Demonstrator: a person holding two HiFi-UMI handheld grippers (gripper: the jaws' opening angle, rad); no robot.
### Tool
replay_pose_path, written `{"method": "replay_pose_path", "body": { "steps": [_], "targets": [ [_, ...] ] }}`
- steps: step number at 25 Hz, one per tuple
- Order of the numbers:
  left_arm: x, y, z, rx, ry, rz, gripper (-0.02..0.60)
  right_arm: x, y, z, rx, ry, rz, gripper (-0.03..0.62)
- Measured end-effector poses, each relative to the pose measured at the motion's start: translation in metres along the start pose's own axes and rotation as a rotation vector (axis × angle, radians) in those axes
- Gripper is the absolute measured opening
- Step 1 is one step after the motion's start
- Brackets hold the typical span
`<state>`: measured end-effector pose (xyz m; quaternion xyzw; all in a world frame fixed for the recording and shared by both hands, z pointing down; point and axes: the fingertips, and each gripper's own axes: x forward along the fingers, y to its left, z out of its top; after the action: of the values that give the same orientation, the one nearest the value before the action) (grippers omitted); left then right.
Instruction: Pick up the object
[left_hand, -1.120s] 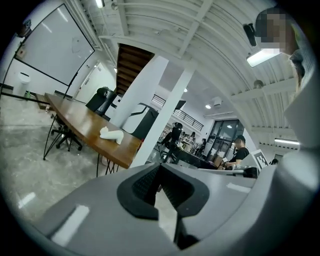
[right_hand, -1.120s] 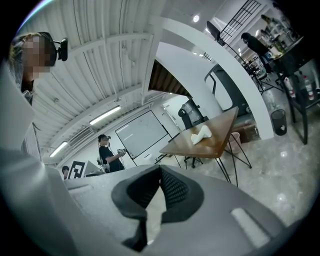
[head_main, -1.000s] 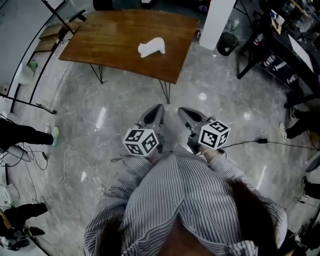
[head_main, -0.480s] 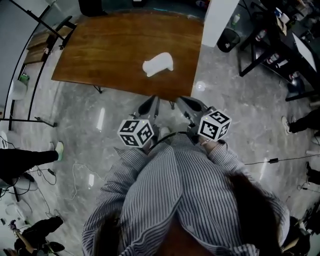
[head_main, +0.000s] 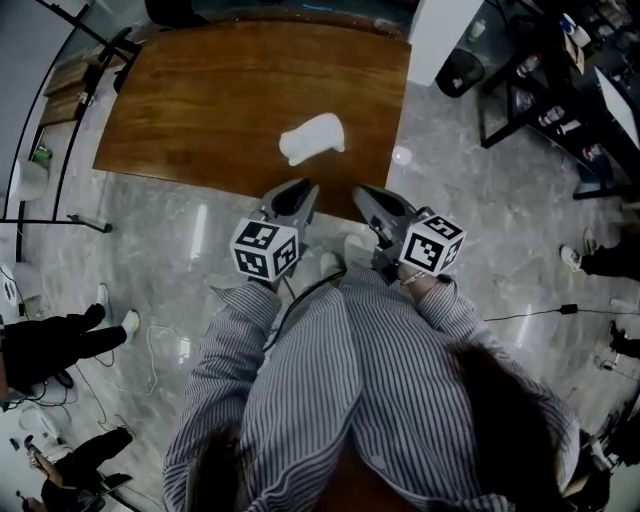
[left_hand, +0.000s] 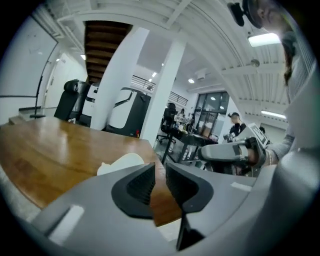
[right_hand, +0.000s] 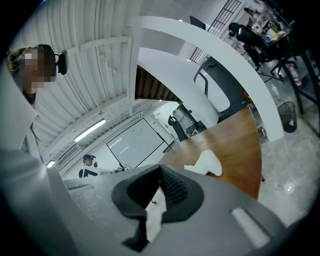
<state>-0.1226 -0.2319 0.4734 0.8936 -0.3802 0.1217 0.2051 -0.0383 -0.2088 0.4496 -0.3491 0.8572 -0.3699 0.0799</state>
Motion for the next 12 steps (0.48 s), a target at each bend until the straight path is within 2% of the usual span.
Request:
{"method": "replay_pose_path", "body": {
  "steps": [2, 4, 7, 12],
  "targets": [
    [0.015, 0.011, 0.003, 0.103, 0.060, -0.010, 0.095, 0.006, -0.007, 0.005, 0.008, 0.003, 0.004, 0.003],
    [0.027, 0.021, 0.003, 0.174, 0.122, -0.024, 0.095, 0.011, -0.012, 0.005, 0.027, 0.012, 0.014, 0.003],
    [0.047, 0.039, 0.009, 0.200, 0.159, -0.030, 0.095, 0.020, -0.018, 0.003, 0.031, 0.038, 0.029, 0.003],
    [0.074, 0.066, 0.007, 0.233, 0.218, -0.037, 0.121, 0.035, -0.027, -0.003, -0.028, 0.110, 0.045, 0.003]
  ]
}}
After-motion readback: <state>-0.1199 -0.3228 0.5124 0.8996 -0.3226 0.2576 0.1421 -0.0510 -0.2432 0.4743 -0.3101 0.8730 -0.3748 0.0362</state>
